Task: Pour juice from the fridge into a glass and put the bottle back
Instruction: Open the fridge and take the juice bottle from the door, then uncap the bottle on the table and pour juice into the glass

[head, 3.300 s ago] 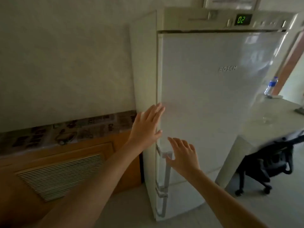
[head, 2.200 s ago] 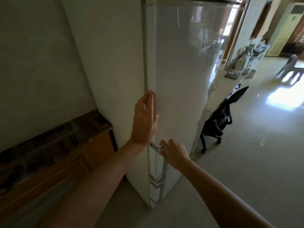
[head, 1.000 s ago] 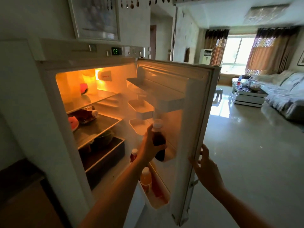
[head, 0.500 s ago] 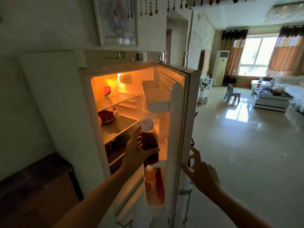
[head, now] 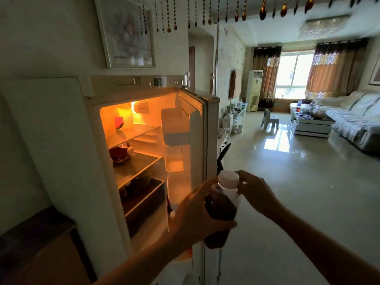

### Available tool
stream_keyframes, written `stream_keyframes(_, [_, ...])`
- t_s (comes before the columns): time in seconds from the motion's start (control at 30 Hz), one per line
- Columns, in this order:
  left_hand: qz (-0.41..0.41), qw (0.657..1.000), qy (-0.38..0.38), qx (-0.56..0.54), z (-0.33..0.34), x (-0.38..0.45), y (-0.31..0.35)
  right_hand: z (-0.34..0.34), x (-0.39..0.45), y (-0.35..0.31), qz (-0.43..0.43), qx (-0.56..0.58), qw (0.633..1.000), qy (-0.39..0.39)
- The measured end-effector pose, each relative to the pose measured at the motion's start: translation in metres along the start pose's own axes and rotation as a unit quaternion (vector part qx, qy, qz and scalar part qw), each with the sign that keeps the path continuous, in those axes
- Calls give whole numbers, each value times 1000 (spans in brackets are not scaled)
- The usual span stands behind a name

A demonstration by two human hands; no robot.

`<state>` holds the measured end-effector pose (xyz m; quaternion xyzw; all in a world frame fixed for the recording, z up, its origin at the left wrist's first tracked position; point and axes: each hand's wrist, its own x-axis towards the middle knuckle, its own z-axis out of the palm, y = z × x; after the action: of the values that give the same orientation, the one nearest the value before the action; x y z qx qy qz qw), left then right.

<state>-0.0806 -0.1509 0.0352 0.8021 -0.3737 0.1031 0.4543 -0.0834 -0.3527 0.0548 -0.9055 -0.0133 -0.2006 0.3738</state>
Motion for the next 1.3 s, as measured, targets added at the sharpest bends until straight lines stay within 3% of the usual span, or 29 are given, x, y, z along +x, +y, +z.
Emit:
stream_keyframes(0.07, [12, 999, -16, -34, 26, 14, 17, -38, 0, -4, -21, 61, 998, 13])
stream_keyframes(0.17, [-17, 995, -26, -91, 70, 37, 38, -95, -6, 0, -29, 53, 998, 34])
stream_keyframes(0.33, [-27, 994, -19, -105, 142, 78, 58, -168, -23, 32, -53, -71, 996, 19])
stream_keyframes(0.57, [-79, 989, -21, -125, 224, 142, 39, -209, 6, 94, -52, -238, 969, 29])
stream_keyframes(0.87, [-123, 989, 25, -83, 323, 287, -43, -238, 127, 238, -36, -281, 959, 11])
stream_keyframes(1.13, [-98, 993, 27, -64, 377, 450, -101, -281, 244, 367, -14, -330, 943, -29])
stream_keyframes(1.3, [-113, 992, 35, -53, 417, 538, -153, -279, 349, 450, -46, -315, 946, -57])
